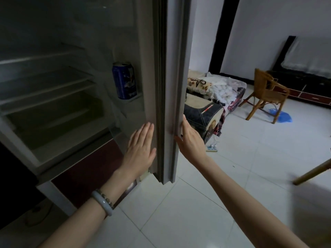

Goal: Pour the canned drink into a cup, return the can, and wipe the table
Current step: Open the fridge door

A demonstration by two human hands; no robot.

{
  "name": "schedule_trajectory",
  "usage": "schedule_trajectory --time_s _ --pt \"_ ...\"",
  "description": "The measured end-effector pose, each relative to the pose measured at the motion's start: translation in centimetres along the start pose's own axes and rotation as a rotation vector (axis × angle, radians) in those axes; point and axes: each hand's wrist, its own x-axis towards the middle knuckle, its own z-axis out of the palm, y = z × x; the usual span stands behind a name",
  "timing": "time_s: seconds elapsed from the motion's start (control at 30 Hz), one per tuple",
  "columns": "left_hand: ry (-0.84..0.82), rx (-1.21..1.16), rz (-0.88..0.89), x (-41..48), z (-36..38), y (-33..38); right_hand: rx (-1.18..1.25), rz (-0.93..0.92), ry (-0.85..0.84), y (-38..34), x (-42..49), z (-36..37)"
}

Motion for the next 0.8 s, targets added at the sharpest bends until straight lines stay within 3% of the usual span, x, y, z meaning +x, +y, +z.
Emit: schedule_trajectory --time_s 0.27,0.6,0.8 --pt "-0.106 -0.034 0.074 7.1 4.2 0.7 -0.033 0.245 -0.019 5.9 2.9 -0.6" --pt "-0.219 -0.202 0.191 15.8 9.1 2.6 0.067 0.192 -0.064 10.5 6.2 -0.4" --pt "-0.235 -0.235 0.260 20.7 11.4 3.3 0.228 0.252 -0.118 13.9 9.7 0.5"
